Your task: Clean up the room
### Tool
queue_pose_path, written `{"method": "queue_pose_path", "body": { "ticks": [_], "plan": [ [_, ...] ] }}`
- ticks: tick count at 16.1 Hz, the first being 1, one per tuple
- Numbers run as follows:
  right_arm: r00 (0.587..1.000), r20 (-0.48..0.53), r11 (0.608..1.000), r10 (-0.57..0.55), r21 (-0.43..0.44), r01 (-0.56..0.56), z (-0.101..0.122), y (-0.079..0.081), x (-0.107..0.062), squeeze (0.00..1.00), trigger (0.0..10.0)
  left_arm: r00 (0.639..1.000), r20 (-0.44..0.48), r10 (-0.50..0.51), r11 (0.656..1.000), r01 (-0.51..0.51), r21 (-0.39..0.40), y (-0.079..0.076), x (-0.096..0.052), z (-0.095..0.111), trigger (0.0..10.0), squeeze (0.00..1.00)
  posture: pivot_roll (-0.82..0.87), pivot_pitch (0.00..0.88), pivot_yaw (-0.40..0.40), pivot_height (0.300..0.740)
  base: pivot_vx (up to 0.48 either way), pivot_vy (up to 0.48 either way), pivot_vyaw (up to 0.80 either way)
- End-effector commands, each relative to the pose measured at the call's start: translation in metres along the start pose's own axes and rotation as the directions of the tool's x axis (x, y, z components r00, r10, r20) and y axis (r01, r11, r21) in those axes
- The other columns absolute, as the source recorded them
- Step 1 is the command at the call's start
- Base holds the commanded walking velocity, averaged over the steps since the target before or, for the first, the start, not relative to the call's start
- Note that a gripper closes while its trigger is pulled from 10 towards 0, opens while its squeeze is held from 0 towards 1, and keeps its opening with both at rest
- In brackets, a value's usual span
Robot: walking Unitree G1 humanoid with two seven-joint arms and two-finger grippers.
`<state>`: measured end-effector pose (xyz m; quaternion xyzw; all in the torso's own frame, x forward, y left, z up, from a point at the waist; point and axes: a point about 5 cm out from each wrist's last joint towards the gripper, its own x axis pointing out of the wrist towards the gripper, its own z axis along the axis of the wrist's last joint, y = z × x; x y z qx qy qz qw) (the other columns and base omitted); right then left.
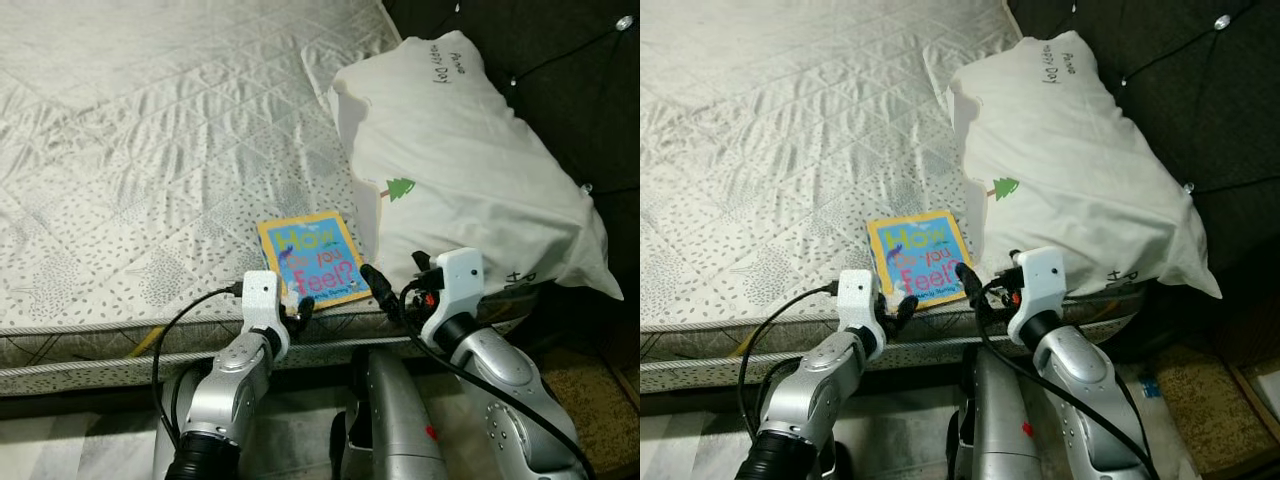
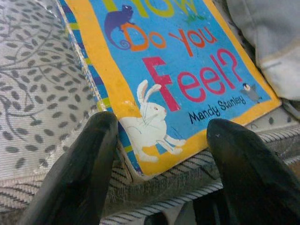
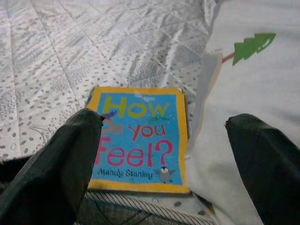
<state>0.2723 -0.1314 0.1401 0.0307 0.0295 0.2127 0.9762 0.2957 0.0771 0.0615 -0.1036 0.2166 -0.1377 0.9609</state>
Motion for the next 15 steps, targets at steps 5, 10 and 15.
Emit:
{"method": "queue_pose_path", "body": {
  "ticks": [5, 10, 15],
  "plan": [
    [1.000, -0.013, 1.000, 0.018, -0.009, -0.018, -0.004, 0.000, 0.001, 0.00, 10.0, 0.976, -0.194, -0.097, 0.995, 0.097, -0.013, -0.020, -0.002, -0.035, 10.0, 0.00, -0.07, 0.146, -0.100, 0.527, 0.000, 0.000, 0.00],
    [1.000, -0.016, 1.000, 0.016, -0.014, -0.017, -0.005, -0.003, 0.002, 0.00, 10.0, 0.974, -0.221, -0.056, 0.998, 0.057, -0.002, -0.007, -0.005, -0.035, 10.0, 0.00, -0.06, 0.138, -0.099, 0.527, 0.000, 0.000, 0.00],
    [1.000, -0.020, 1.000, 0.019, -0.015, -0.019, -0.007, -0.003, 0.003, 0.00, 10.0, 0.979, -0.173, 0.105, 0.993, -0.113, -0.036, 0.040, -0.009, -0.024, 10.0, 0.00, -0.06, 0.134, -0.101, 0.527, 0.000, 0.000, 0.00]
  ]
}}
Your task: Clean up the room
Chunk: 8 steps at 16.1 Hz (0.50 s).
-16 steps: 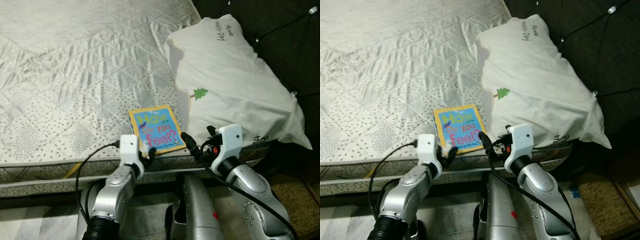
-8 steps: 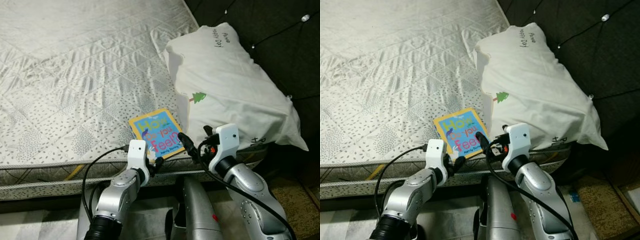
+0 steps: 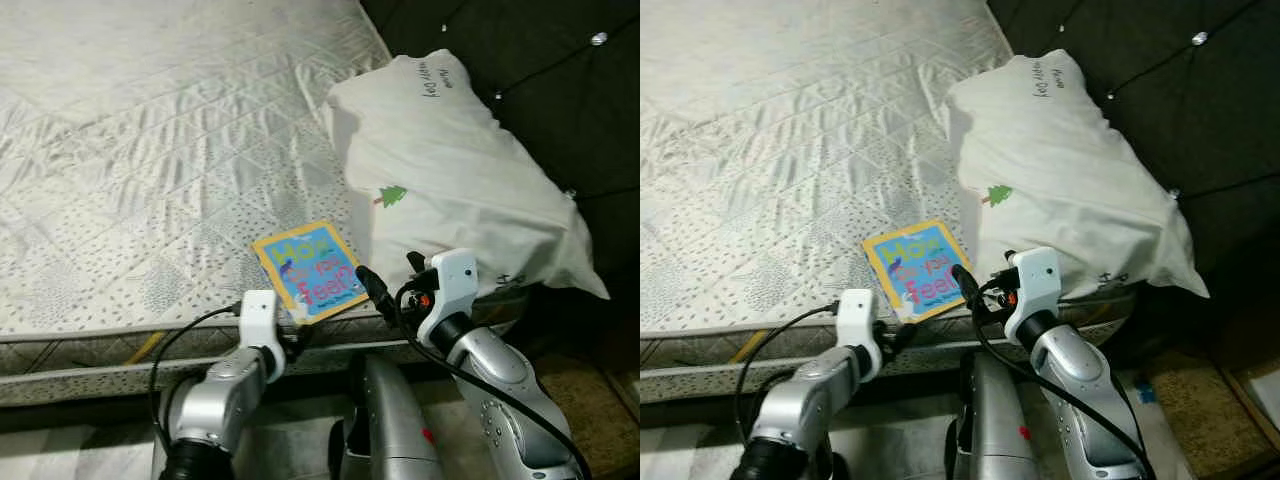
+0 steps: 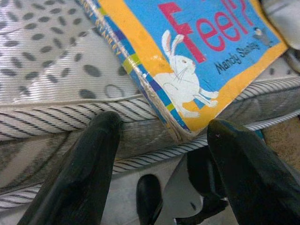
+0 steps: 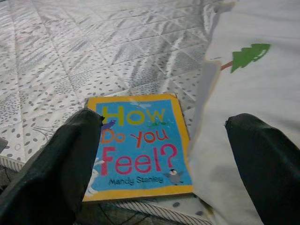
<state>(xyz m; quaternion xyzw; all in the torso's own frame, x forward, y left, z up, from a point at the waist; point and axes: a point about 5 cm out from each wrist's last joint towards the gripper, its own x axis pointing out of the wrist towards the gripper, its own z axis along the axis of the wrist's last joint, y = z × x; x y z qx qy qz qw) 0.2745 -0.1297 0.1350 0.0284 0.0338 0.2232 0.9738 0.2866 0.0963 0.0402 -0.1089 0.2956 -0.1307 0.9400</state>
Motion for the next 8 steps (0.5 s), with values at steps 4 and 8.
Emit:
{"method": "queue_pose_path", "body": {
  "ticks": [4, 8],
  "plan": [
    [1.000, -0.012, 1.000, -0.005, -0.016, 0.005, -0.003, -0.005, -0.001, 0.00, 10.0, 0.980, 0.043, 0.194, 0.980, -0.193, -0.039, 0.058, -0.006, 0.019, 10.0, 0.00, -0.06, 0.135, -0.106, 0.527, 0.000, 0.000, 0.00],
    [1.000, -0.011, 1.000, -0.011, -0.022, 0.011, -0.002, -0.007, -0.001, 0.00, 10.0, 0.962, 0.088, 0.258, 0.965, -0.253, -0.066, 0.080, -0.009, 0.038, 10.0, 0.00, -0.06, 0.134, -0.106, 0.527, 0.000, 0.000, 0.00]
  ]
}}
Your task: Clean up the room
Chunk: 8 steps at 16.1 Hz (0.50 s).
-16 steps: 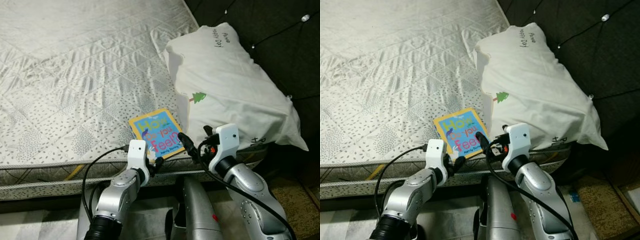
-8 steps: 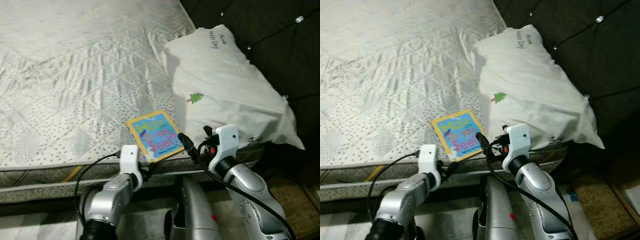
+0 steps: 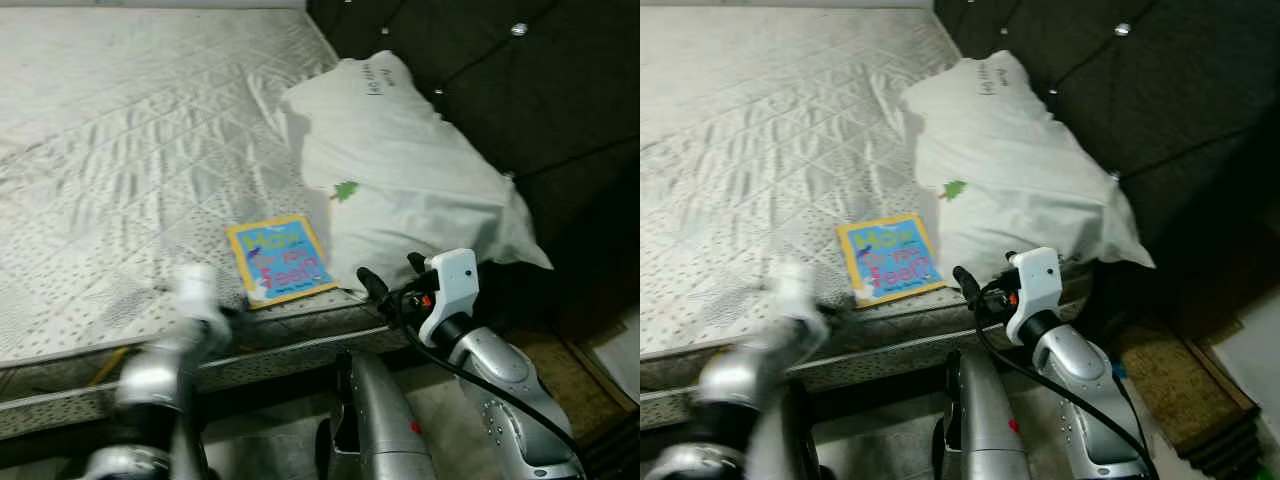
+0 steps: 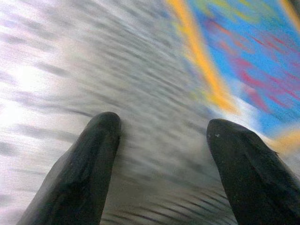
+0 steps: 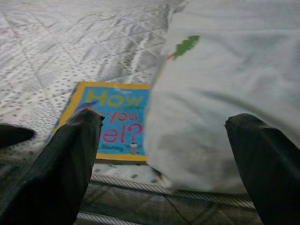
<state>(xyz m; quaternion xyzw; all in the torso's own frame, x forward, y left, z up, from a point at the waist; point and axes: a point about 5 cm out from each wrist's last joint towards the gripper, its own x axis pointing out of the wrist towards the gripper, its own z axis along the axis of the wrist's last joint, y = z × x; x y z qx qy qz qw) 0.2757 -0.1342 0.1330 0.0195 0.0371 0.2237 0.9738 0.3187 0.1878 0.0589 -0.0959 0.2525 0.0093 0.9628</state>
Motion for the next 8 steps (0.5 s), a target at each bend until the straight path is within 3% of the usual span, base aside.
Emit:
{"method": "queue_pose_path", "body": {
  "ticks": [1, 6, 8],
  "plan": [
    [1.000, -0.002, 1.000, -0.012, -0.009, 0.012, -0.0005, -0.0032, -0.0007, 0.00, 10.0, 1.000, -0.010, 0.016, 1.000, -0.016, -0.019, 0.0005, 0.0027, -0.0014, 10.0, 0.00, -0.07, 0.133, -0.109, 0.527, 0.000, 0.000, 0.00],
    [1.000, -0.002, 1.000, -0.009, -0.012, 0.009, -0.0002, -0.0036, 0.0015, 0.00, 10.0, 0.999, 0.009, 0.039, 0.999, -0.038, -0.025, 0.0068, 0.0031, 0.0041, 10.0, 0.00, -0.06, 0.132, -0.113, 0.527, 0.000, 0.000, 0.00],
    [1.000, 0.000, 1.000, -0.007, -0.012, 0.007, -0.0002, -0.0035, 0.0018, 0.00, 10.0, 0.999, 0.029, 0.024, 1.000, -0.024, 0.001, 0.0012, 0.0029, 0.0051, 10.0, 0.00, -0.06, 0.132, -0.113, 0.527, 0.000, 0.000, 0.00]
  ]
}}
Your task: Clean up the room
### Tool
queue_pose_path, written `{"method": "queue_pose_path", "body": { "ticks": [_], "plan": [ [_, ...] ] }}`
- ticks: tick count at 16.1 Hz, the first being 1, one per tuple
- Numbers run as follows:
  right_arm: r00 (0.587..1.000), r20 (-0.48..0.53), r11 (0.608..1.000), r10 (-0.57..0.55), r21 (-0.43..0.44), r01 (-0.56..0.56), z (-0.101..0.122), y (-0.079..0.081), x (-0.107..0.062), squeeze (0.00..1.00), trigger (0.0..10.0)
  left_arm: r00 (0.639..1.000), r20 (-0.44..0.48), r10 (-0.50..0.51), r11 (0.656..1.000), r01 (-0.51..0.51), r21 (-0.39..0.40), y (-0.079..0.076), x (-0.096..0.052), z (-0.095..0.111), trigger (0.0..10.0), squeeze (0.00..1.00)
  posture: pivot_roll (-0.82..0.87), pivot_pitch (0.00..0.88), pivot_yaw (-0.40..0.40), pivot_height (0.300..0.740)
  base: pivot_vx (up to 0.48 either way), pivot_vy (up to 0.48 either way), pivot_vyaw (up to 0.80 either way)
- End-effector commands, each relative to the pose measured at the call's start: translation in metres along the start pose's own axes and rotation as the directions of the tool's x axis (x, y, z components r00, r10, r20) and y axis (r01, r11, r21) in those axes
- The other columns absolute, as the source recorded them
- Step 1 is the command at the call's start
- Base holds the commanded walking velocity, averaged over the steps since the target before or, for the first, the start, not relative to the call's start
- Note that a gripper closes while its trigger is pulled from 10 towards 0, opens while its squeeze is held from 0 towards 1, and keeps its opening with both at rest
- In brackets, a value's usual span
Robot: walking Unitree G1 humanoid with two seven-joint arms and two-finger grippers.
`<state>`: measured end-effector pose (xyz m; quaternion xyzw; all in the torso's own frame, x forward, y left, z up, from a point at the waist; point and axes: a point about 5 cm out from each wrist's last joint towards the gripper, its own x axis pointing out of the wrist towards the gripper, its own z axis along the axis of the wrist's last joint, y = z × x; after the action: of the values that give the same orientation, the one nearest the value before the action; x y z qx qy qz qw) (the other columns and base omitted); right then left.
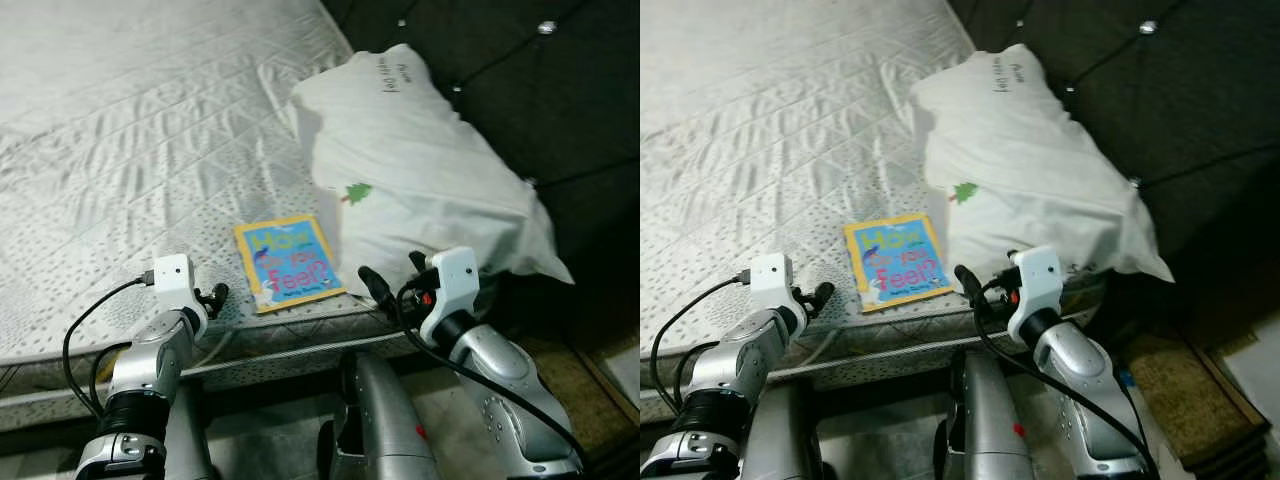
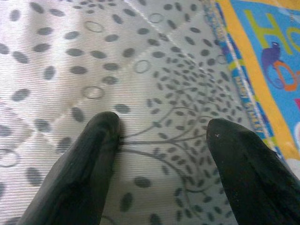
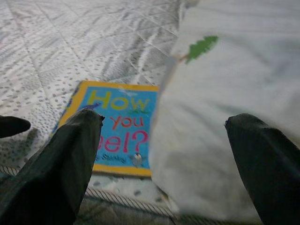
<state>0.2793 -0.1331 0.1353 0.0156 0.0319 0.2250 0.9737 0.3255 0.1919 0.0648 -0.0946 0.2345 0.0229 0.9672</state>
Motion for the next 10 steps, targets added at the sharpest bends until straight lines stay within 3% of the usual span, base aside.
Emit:
{"method": "queue_pose_path", "body": {
  "ticks": [1, 5, 10],
  "plan": [
    [1.000, -0.008, 1.000, -0.009, -0.002, 0.009, -0.003, -0.003, -0.001, 0.00, 10.0, 1.000, 0.013, -0.019, 0.999, 0.019, 0.038, -0.009, -0.001, -0.002, 10.0, 0.00, -0.06, 0.133, -0.114, 0.527, 0.000, 0.000, 0.00],
    [1.000, -0.007, 1.000, -0.007, 0.000, 0.007, -0.003, -0.002, -0.001, 0.00, 10.0, 0.994, 0.015, -0.107, 0.987, 0.104, 0.126, -0.039, -0.005, -0.011, 10.0, 0.00, -0.06, 0.134, -0.110, 0.527, 0.000, 0.000, 0.00],
    [1.000, -0.009, 1.000, -0.007, 0.002, 0.007, -0.004, -0.002, -0.001, 0.00, 10.0, 0.982, -0.078, -0.171, 0.973, 0.181, 0.144, -0.053, -0.005, -0.033, 10.0, 0.00, -0.06, 0.134, -0.110, 0.527, 0.000, 0.000, 0.00]
  ]
}}
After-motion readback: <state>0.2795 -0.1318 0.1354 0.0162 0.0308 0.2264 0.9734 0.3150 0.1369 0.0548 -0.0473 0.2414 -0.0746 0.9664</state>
